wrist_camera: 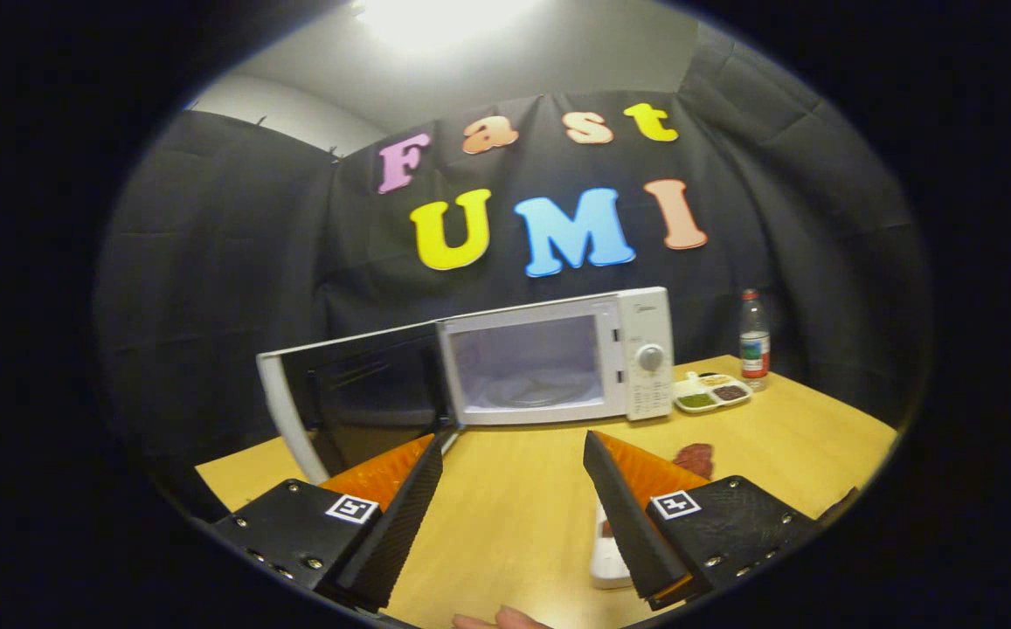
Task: Open the microwave, put the food inside, and close the microwave door.
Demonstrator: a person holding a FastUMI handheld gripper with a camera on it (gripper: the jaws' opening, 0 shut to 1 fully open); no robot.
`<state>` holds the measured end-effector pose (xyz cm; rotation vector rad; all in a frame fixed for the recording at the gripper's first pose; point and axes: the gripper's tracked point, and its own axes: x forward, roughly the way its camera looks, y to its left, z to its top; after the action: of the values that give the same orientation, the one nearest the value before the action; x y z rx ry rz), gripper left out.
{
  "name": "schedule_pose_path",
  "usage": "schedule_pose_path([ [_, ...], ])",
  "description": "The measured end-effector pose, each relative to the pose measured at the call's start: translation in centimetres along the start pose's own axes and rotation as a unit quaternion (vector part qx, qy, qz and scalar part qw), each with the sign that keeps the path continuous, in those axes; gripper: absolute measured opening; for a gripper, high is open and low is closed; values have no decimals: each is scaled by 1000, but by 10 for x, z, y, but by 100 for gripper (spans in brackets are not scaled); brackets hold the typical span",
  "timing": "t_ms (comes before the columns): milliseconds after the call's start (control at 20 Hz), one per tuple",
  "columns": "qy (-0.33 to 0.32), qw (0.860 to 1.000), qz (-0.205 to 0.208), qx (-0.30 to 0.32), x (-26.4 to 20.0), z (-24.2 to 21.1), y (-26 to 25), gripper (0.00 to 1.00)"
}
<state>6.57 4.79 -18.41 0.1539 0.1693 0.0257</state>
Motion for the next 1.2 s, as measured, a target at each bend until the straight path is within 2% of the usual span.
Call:
schedule_pose_path([
  [100,10,999,-51,1,10,-9,-49,98],
  [400,72,992,-79,63,40,-55,-116,98],
  [550,100,988,-58,102,51,-77,-118,96],
  [650,117,983,-20,142,56,-85,-107,96],
  [700,121,978,8,172,62,-86,-97,93],
  [750,126,973,18,191,63,-87,-94,87],
  [800,131,970,23,202,65,-89,-94,75],
  [900,139,964,48,220,65,-92,-83,71],
  [950,136,965,36,224,72,-93,-88,71],
  [1050,134,959,36,248,69,-93,-92,33],
  [1100,138,957,43,251,68,-94,-89,24],
  [1150,139,955,52,257,67,-92,-85,24],
  [1200,135,951,56,274,70,-88,-83,17],
])
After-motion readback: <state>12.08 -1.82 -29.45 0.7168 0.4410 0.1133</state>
